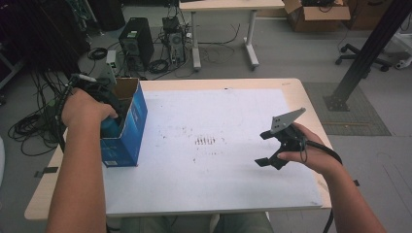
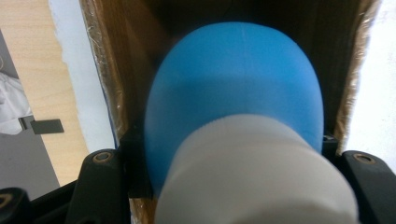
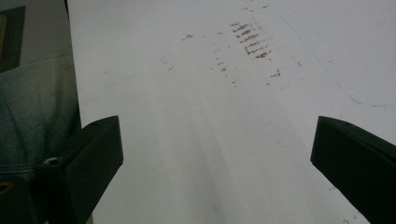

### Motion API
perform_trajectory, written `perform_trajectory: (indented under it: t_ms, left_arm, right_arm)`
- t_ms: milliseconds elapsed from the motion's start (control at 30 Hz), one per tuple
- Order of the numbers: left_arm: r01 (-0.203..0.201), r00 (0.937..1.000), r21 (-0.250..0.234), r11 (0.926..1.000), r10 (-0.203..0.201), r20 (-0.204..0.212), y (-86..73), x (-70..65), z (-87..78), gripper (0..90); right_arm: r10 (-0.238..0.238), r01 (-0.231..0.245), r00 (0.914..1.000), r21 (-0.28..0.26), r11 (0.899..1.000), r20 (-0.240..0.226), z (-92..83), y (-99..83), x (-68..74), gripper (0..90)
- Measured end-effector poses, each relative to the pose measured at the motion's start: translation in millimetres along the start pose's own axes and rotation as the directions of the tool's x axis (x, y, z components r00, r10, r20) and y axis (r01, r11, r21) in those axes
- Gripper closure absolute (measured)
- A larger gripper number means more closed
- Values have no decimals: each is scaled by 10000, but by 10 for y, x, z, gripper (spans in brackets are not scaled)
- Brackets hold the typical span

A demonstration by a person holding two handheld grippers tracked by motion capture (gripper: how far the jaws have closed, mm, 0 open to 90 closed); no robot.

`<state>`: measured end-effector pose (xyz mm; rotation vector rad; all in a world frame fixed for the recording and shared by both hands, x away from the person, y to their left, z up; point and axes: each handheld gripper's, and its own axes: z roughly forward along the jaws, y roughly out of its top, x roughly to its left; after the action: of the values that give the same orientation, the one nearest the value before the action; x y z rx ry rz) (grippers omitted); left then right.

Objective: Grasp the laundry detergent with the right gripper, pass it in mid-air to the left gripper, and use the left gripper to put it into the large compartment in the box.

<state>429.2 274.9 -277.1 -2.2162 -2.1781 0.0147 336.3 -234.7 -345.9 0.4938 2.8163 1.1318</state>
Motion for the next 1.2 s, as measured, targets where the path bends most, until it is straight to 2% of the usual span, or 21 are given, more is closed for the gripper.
perform_trajectory:
  t_ms: [233, 433, 733, 1033, 1200]
  left_arm:
    - [-54, 9999, 65, 10000, 55, -108, 10, 13, 63, 382]
    - [-107, 9999, 128, 9999, 107, 23, 27, 9, 122, 383]
    - [-100, 9999, 166, 9998, 100, 12, 33, 22, 222, 382]
    - [-149, 9999, 23, 9999, 149, 30, 36, 28, 227, 381]
    - [-103, 9999, 96, 9999, 102, 85, 31, 37, 231, 381]
  right_arm:
    - [-20, 20, 10000, 7, 10000, 4, 11, 2, 1, 26]
    - [-30, 30, 10000, 7, 10000, -1, 25, 16, 3, 26]
    - [18, -18, 10000, 57, 10000, 4, 35, 11, 3, 26]
    - [6, -6, 10000, 22, 10000, -23, 42, 15, 9, 26]
    - [-3, 3, 10000, 26, 10000, -30, 49, 11, 11, 26]
